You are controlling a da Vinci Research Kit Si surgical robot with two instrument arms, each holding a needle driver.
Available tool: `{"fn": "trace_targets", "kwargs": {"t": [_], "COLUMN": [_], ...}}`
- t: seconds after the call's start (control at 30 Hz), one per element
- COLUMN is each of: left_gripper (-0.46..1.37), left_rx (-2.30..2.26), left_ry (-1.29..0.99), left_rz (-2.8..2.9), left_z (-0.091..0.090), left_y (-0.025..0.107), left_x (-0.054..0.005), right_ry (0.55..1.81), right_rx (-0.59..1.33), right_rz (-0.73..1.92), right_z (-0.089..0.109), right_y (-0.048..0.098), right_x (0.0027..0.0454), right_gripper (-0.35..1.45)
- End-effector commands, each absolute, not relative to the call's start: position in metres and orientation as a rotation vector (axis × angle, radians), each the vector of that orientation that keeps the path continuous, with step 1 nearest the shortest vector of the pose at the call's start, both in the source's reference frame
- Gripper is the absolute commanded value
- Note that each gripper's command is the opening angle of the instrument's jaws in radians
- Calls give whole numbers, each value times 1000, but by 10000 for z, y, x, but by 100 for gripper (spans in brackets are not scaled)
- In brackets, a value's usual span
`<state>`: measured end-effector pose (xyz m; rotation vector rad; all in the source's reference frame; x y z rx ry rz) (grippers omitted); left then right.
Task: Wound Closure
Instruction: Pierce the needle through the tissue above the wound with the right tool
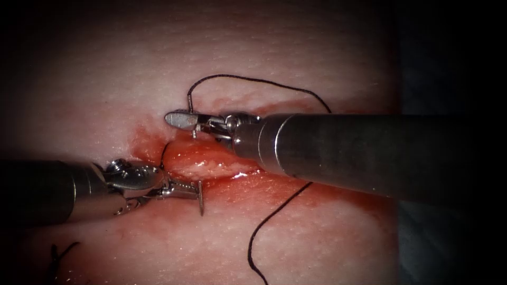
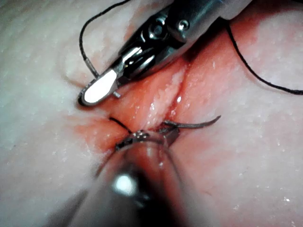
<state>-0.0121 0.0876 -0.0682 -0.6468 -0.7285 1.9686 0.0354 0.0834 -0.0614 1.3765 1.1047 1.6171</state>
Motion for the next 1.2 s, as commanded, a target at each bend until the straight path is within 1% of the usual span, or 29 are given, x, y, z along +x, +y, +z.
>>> {"fn": "trace_targets", "kwargs": {"t": [0.03,0.2,0.53,0.8,0.93,1.2], "left_gripper": [-8,-8,-8,-7,-7,-7], "left_rx": [-649,-651,-654,-655,-658,-660], "left_ry": [-726,-728,-719,-715,-707,-706], "left_rz": [1974,1980,1983,1981,1985,1990], "left_z": [-683,-683,-685,-687,-687,-688], "left_y": [876,877,879,881,882,882], "left_x": [-122,-122,-121,-121,-120,-120], "right_ry": [1090,1083,1027,1008,996,956], "right_rx": [1372,1377,1373,1339,1292,1359], "right_rz": [1614,1613,1591,1587,1603,1674], "right_z": [-614,-619,-627,-620,-617,-626], "right_y": [832,831,814,796,779,769], "right_x": [355,353,347,334,333,330], "right_gripper": [-35,-35,-35,-35,-35,-35]}}
